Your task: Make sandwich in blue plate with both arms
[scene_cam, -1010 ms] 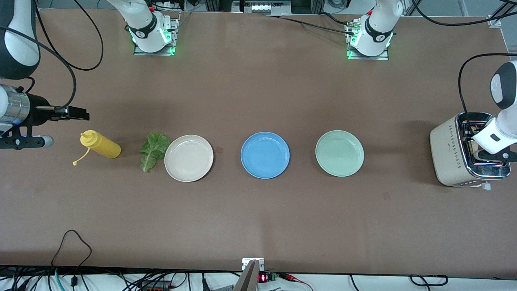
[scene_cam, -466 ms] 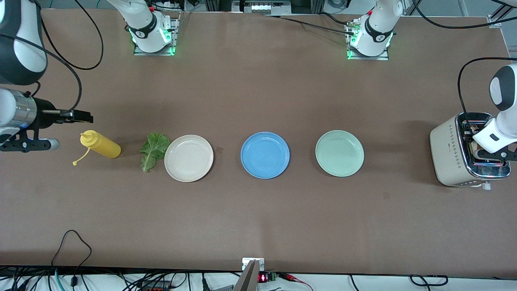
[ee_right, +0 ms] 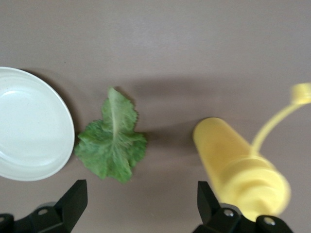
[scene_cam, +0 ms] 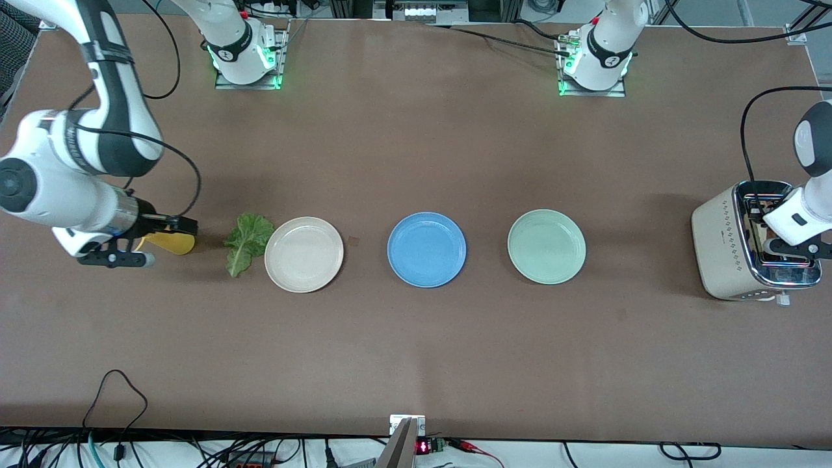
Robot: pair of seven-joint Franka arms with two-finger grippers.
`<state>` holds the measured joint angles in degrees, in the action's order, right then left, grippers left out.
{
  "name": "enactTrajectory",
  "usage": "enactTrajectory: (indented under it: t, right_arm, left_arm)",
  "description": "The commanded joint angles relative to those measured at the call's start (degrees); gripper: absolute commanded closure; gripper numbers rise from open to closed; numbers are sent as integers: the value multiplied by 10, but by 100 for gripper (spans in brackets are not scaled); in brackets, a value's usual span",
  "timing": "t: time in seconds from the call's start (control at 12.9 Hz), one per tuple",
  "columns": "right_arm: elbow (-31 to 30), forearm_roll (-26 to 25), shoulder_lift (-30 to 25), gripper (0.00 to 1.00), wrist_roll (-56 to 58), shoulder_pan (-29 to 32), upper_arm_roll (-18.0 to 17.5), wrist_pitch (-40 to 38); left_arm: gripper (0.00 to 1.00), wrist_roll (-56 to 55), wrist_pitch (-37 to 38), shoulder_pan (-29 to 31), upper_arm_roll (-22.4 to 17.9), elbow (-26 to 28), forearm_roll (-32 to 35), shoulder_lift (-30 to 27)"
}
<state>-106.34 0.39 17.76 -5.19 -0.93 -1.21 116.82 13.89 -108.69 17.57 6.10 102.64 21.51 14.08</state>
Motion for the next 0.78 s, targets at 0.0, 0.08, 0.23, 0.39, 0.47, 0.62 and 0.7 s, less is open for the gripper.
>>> enactTrajectory:
  t: [0.0, 0.08, 0.23, 0.39, 0.47, 0.62, 0.7]
  right_arm:
    - [-41, 0, 13, 0, -32, -14, 0, 70]
    - [-61, 0, 21, 0, -41, -20, 0, 112]
    - [-78, 0, 44, 0, -50, -21, 0, 164]
    - [-78, 0, 68, 0, -50, -21, 0, 198]
    - [-78, 0, 79, 0, -50, -21, 0, 214]
    - [-78, 0, 99, 0, -52, -21, 0, 236]
    - [-77, 0, 104, 0, -52, -21, 0, 239]
  left_arm:
    - [99, 4, 148, -3, 60, -102, 9, -8]
    - [99, 6, 165, -3, 85, -124, 9, -7]
    - [99, 4, 169, -10, 124, -136, 2, -4]
    - [99, -16, 198, -50, 146, -136, -1, 11]
    - [99, -34, 206, -72, 147, -136, -13, 15]
    - [99, -51, 207, -122, 147, -136, -104, 37]
    - [99, -67, 204, -147, 147, -137, -149, 55]
